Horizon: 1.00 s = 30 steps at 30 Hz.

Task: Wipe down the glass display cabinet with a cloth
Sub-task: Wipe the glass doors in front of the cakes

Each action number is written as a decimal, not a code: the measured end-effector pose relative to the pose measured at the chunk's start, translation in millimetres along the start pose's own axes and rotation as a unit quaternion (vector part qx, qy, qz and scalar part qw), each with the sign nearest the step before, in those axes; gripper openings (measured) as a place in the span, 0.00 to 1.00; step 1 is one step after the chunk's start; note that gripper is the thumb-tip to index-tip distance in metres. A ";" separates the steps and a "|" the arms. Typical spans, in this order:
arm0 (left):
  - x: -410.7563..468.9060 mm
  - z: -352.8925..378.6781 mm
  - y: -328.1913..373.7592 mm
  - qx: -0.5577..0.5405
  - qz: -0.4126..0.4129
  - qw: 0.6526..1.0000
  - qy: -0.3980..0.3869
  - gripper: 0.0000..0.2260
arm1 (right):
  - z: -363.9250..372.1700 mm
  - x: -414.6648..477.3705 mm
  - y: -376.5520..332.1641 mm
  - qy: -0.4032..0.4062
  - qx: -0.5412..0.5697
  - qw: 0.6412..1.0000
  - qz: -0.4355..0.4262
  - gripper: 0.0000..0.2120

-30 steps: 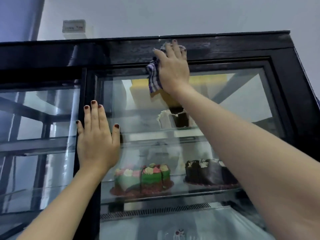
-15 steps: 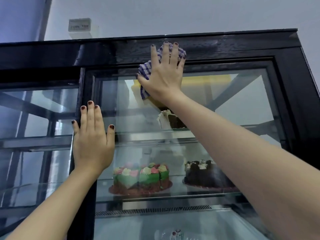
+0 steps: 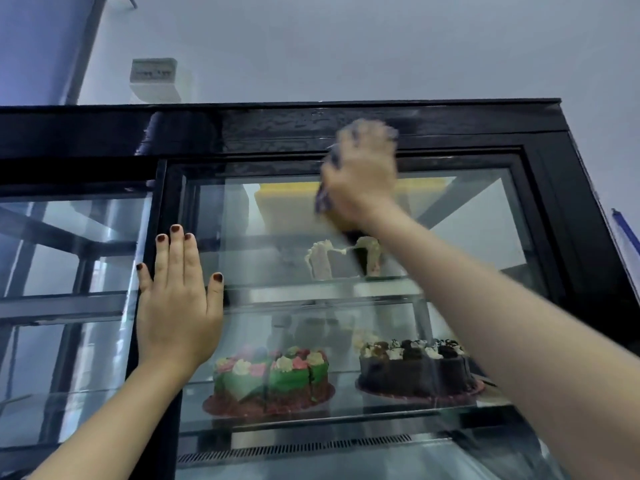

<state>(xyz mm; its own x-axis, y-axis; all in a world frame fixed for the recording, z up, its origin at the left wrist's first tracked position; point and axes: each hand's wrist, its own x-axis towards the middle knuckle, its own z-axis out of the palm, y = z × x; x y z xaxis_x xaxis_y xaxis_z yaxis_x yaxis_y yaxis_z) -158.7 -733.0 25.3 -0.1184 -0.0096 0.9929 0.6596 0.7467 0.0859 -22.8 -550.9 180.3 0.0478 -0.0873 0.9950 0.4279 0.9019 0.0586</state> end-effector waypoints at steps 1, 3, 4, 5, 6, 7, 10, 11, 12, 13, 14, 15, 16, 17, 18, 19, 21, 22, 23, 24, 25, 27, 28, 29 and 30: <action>-0.2 0.6 -0.8 -0.001 0.002 1.000 0.000 0.32 | 4.0 -9.7 -18.6 -0.014 0.003 0.995 -0.096 0.25; -0.2 2.0 -2.5 -0.005 0.003 1.000 0.004 0.33 | 9.7 -21.5 -35.8 -0.041 0.010 0.973 -0.227 0.25; 0.2 2.7 -2.9 -0.006 0.004 1.000 0.006 0.33 | 7.7 -19.2 -30.4 -0.045 0.020 0.970 -0.238 0.25; 0.3 3.5 -3.1 -0.006 0.006 1.000 0.005 0.33 | 5.2 -12.8 -18.4 -0.041 0.036 0.973 -0.225 0.24; 0.4 3.8 -3.6 -0.006 0.006 1.000 0.004 0.33 | 3.1 -4.2 -1.6 -0.036 0.055 0.978 -0.199 0.23; 0.4 4.2 -3.8 -0.005 0.007 1.000 0.003 0.33 | 0.1 5.0 19.2 -0.029 0.069 0.984 -0.158 0.23; -0.3 5.4 -3.5 -0.005 0.006 1.000 0.003 0.32 | -11.3 24.3 100.6 -0.004 0.076 0.997 0.019 0.22; -0.3 5.5 -3.9 -0.004 0.005 1.000 0.006 0.32 | -16.0 25.0 128.4 0.012 0.066 0.995 0.080 0.21; -0.4 5.6 -3.6 -0.004 0.004 1.000 0.008 0.32 | -20.9 23.6 154.2 0.024 0.051 0.989 0.137 0.21; -0.3 5.7 -3.1 -0.005 0.004 1.000 0.009 0.32 | -25.6 20.8 174.8 0.025 0.035 0.981 0.190 0.21; -0.5 5.7 -2.7 -0.005 0.004 1.000 0.010 0.32 | -28.4 18.0 188.0 0.020 0.021 0.972 0.232 0.22; -0.8 5.6 -2.2 -0.004 0.005 1.000 0.011 0.31 | -29.8 14.2 192.9 0.013 0.010 0.966 0.257 0.23; -1.1 5.1 -2.0 -0.002 0.006 1.000 0.010 0.31 | -30.5 9.8 189.8 0.008 0.003 0.967 0.255 0.23; -1.3 4.3 -1.9 0.000 0.007 1.000 0.009 0.31 | -30.8 3.5 180.1 0.006 0.004 0.974 0.226 0.23; -0.9 3.3 -1.4 0.006 0.008 1.000 0.008 0.31 | -30.6 -6.5 166.7 0.005 0.009 0.985 0.172 0.23; -1.5 2.2 -1.1 0.014 0.010 1.000 0.006 0.31 | -29.9 -21.6 151.3 -0.003 0.021 0.995 0.102 0.24; -4.6 -0.1 1.7 0.026 0.024 0.999 0.002 0.31 | -27.2 -54.3 125.6 -0.030 0.044 0.998 -0.042 0.27; -8.9 -0.5 5.3 0.027 0.044 0.999 -0.006 0.31 | -26.9 -66.2 120.4 -0.043 0.047 0.994 -0.088 0.27; -15.6 0.3 9.8 0.025 0.069 0.997 -0.017 0.31 | -27.3 -69.4 121.3 -0.051 0.048 0.992 -0.105 0.26; -23.7 1.5 14.1 0.021 0.092 0.995 -0.025 0.30 | -28.1 -62.2 126.1 -0.049 0.052 0.993 -0.097 0.26; -32.0 3.8 19.1 0.016 0.105 0.994 -0.028 0.30 | -28.1 -50.7 136.3 -0.039 0.055 0.996 -0.066 0.25; -42.2 5.6 22.4 0.003 0.103 0.994 -0.025 0.29 | -27.0 -20.7 158.9 -0.013 0.055 0.998 0.017 0.23; -43.6 6.1 22.7 -0.003 0.099 0.995 -0.024 0.28 | -27.7 -7.8 172.1 -0.001 0.054 0.996 0.067 0.22; -43.5 6.4 22.2 -0.005 0.099 0.995 -0.020 0.28 | -28.8 0.8 184.3 0.010 0.052 0.992 0.116 0.22; -42.1 6.8 21.5 -0.006 0.104 0.994 -0.014 0.28 | -29.3 5.0 194.1 0.019 0.051 0.987 0.154 0.22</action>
<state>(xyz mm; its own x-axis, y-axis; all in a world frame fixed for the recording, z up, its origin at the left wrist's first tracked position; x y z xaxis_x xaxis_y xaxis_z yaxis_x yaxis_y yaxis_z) -144.6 -712.1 -15.2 0.0008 0.1633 0.9866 0.6804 0.7229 -0.1202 86.9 -388.6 194.3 0.1969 0.1839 0.9630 0.2953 0.9255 -0.2371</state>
